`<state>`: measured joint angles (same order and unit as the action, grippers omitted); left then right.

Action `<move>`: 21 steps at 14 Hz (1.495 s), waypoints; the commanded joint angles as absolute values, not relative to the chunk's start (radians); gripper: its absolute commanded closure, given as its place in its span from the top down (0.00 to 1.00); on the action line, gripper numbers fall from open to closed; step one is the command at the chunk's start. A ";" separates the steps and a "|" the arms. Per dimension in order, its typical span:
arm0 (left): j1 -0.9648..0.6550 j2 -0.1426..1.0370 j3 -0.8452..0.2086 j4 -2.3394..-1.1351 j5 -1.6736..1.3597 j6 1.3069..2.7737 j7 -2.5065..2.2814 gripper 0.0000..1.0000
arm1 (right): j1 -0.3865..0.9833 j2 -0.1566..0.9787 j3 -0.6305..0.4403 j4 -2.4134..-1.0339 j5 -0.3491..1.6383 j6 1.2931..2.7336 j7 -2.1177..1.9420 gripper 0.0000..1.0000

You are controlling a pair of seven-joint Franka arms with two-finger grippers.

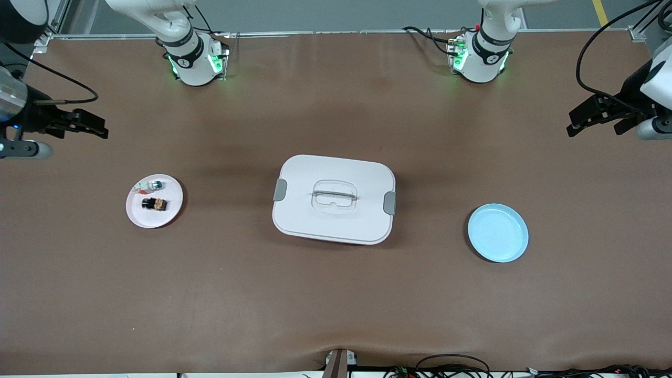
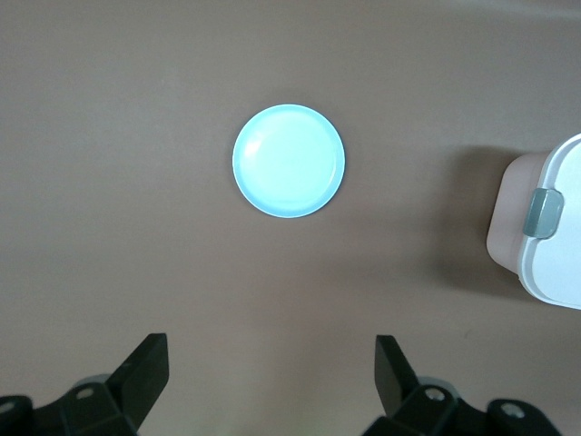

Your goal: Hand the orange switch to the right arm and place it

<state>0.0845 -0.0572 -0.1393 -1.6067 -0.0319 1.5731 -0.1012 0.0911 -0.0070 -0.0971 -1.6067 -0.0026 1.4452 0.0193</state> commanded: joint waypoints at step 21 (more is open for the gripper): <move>0.083 -0.038 -0.143 -1.595 -0.020 1.531 -0.048 1.00 | 0.083 -0.100 -0.086 -1.633 0.009 1.390 0.087 1.00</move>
